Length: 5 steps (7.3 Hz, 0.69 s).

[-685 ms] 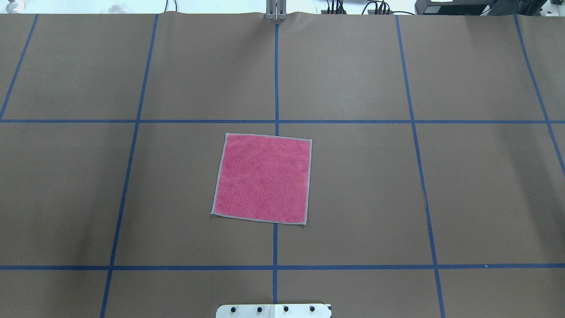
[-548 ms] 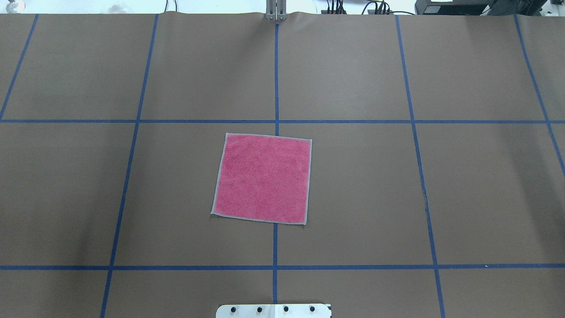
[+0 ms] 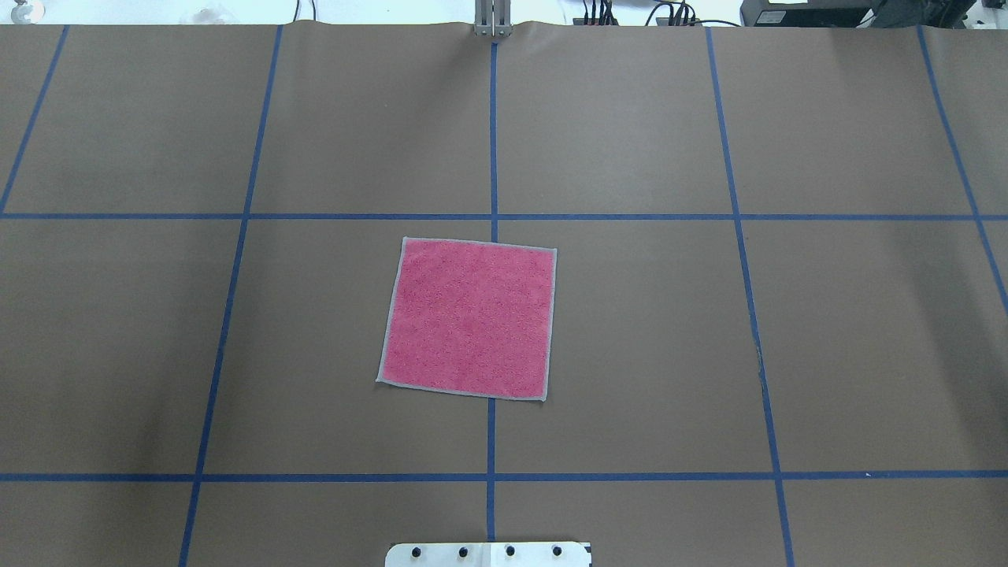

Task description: Fold towel twice with both arms

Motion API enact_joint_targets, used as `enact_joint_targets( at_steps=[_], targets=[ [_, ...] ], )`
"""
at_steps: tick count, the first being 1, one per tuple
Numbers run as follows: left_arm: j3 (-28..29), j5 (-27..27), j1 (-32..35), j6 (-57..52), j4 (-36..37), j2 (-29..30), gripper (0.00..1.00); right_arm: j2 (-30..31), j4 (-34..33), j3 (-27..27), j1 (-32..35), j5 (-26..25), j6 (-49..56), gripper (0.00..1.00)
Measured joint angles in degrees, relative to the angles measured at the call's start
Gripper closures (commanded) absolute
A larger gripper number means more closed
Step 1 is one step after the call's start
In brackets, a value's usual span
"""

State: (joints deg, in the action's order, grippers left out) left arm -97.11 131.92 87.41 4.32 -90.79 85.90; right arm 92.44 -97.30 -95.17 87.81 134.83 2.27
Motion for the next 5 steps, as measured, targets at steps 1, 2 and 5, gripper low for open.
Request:
enact_joint_targets(
  at_steps=[1, 2, 5],
  targets=[
    [0.14, 0.05, 0.03, 0.07, 0.0, 0.18, 0.0, -0.11, 0.0, 0.04, 0.0, 0.01, -0.04, 0.0],
    [0.51, 0.08, 0.03, 0.19, 0.0, 0.58, 0.0, -0.34, 0.0, 0.04, 0.0, 0.05, -0.06, 0.0],
    [1.03, 0.48, 0.06, 0.67, -0.38, 4.24, 0.0, -4.24, -0.11, 0.24, -0.12, 0.08, -2.35, 0.0]
  ],
)
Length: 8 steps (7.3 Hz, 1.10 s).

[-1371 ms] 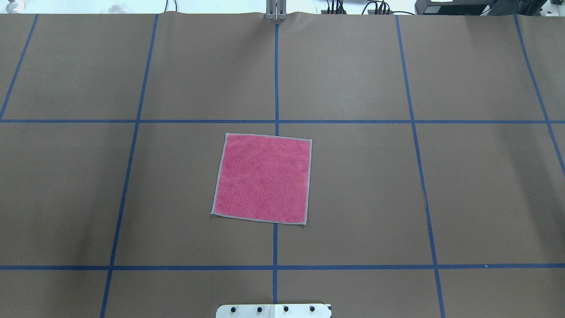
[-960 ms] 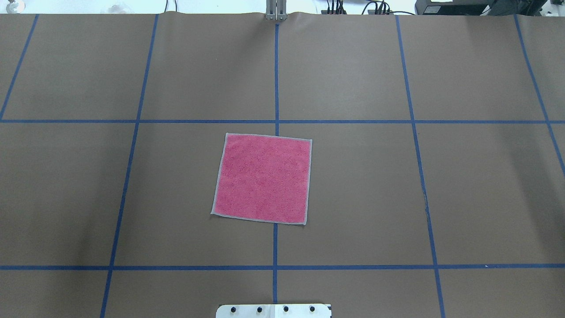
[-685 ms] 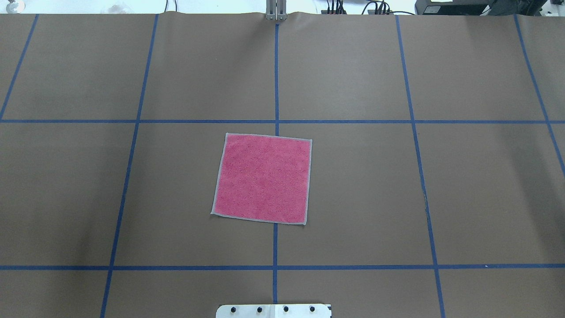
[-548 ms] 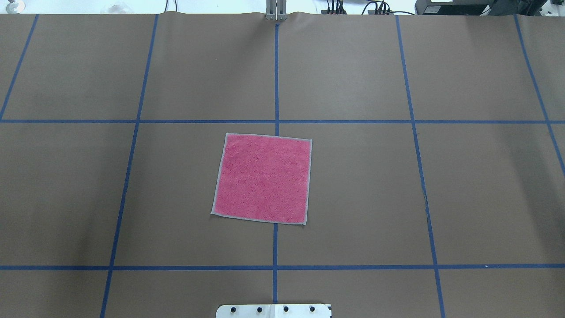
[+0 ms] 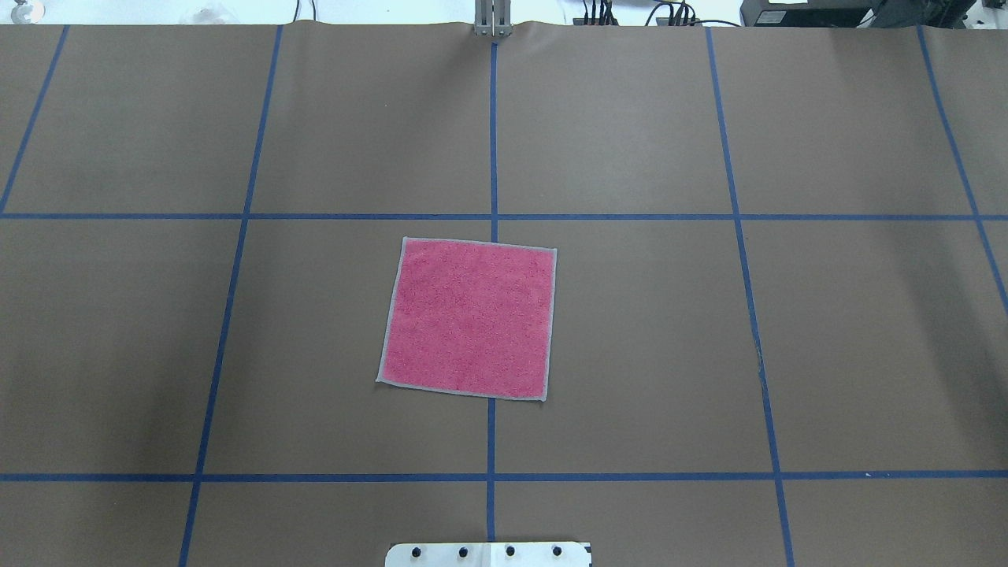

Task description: Fold towel twice with both arms

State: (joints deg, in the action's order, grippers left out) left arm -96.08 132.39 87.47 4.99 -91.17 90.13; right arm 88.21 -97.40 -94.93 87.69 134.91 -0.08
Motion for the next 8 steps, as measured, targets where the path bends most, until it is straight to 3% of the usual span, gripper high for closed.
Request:
enact_joint_targets(
  at_steps=[3, 5, 8],
  targets=[
    [-0.81, 0.19, -6.74, 10.43, -1.98, 9.44, 0.0, -6.25, 5.17, 1.01, -4.99, 0.65, -9.05, 0.0],
    [-0.8, 0.22, -13.32, 23.84, -12.13, 12.62, 0.0, -7.05, 15.69, 2.34, -8.52, 0.83, -15.27, 0.0],
    [-0.6, -0.17, -25.07, 47.95, -22.77, 16.35, 0.0, -8.2, 21.95, 3.24, -15.6, 2.26, -20.47, 0.0]
  ],
)
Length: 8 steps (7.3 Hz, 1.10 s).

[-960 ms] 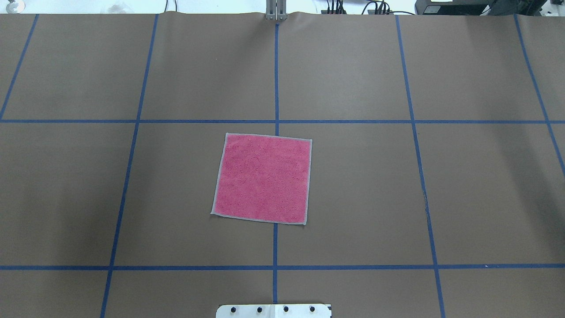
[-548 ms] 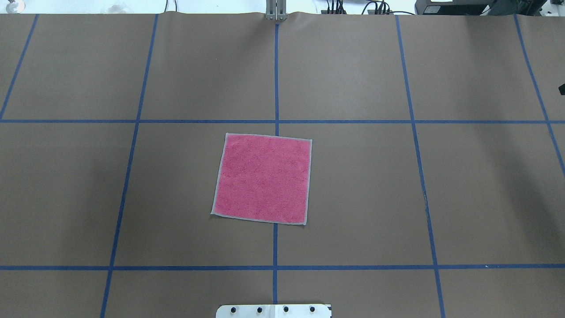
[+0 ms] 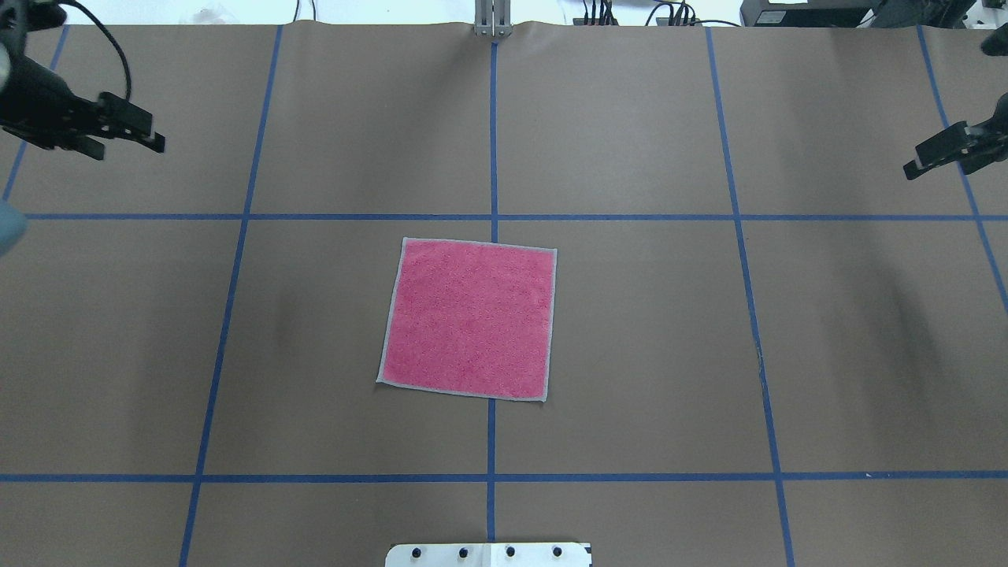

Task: Fold towel twice with both arms
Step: 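Move the left gripper to the towel's near-left edge while the right gripper approaches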

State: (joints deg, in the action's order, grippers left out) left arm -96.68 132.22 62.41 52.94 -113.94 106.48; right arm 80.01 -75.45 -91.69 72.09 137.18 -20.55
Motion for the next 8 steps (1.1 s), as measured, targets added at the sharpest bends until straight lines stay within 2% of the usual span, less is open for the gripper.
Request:
enact_joint_targets(
  at_steps=[1, 3, 5, 6, 8],
  targets=[
    [-0.1, -0.82, -3.7, 8.44, -2.49, 1.59, 0.0, -0.37, 3.64, 0.33, -2.36, 0.05, -3.04, 0.0],
    [-1.71, -7.35, -12.0, 22.14, -6.25, 3.26, 0.0, -0.35, 11.91, 0.44, -5.86, 0.05, -14.76, 0.01],
    [-6.36, -12.64, -20.96, 30.48, -7.02, 2.38, 0.0, -1.76, 19.03, -1.14, -10.7, -0.62, -33.92, 0.01],
    [-7.9, -16.05, -25.57, 33.89, -7.06, 1.95, 0.01, -2.63, 20.55, -3.19, -14.0, -2.61, -41.91, 0.01],
    [-8.31, -24.41, -34.13, 38.6, -7.08, 2.21, 0.01, -3.22, 21.01, -7.23, -21.32, -10.94, -53.08, 0.01]
  ],
)
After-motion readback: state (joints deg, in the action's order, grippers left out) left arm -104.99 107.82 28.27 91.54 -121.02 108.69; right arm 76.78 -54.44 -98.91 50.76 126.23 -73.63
